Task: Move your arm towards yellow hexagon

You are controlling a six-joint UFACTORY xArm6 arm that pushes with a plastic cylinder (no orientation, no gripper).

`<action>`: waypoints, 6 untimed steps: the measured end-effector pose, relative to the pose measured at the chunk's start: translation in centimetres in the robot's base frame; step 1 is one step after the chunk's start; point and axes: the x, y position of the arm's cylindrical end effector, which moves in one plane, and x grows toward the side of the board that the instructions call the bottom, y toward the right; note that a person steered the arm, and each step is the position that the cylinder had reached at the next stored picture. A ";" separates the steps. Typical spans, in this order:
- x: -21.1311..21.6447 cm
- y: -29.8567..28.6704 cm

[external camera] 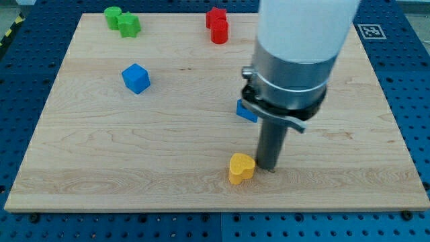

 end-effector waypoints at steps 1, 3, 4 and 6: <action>-0.7 6.4; -13.3 8.2; -17.6 10.4; -21.0 7.6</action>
